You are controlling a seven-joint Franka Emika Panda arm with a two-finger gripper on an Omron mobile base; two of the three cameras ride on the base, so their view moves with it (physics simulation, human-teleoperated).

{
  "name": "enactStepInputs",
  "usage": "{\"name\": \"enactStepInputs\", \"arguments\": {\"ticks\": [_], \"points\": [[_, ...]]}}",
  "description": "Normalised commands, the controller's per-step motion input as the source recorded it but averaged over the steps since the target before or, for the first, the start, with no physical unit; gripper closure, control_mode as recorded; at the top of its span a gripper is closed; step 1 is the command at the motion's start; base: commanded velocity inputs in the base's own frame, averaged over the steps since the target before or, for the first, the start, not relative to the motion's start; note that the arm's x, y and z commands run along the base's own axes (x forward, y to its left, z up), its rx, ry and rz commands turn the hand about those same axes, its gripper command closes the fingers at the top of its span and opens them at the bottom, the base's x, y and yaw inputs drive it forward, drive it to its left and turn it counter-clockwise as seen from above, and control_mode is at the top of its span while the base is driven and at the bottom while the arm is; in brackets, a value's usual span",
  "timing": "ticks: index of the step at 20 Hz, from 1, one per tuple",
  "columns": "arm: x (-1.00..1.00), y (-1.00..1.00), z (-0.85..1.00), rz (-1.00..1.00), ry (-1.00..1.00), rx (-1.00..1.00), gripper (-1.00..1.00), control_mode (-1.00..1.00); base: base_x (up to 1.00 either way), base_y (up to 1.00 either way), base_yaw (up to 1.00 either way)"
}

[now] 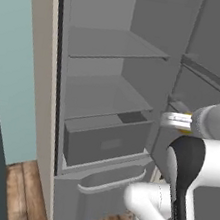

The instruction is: Place one lemon and one steak in each tupperware on the nearby counter, to pack two identical lunches.

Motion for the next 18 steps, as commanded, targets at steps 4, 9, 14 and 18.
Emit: {"name": "enactStepInputs", "arguments": {"ticks": [4,9,14,18], "points": [[0.0,0.0,0.0,0.0,0.0,0.0,1.0,1.0,-0.99,0.0,-0.07],[0.0,0.0,0.0,0.0,0.0,0.0,1.0,1.0,-1.0,0.0,-0.09],[0.0,0.0,0.0,0.0,0.0,0.0,1.0,1.0,-0.95,0.0,-0.23],[0.0,0.0,0.0,0.0,0.0,0.0,1.0,1.0,-0.98,0.0,-0.3]]}}
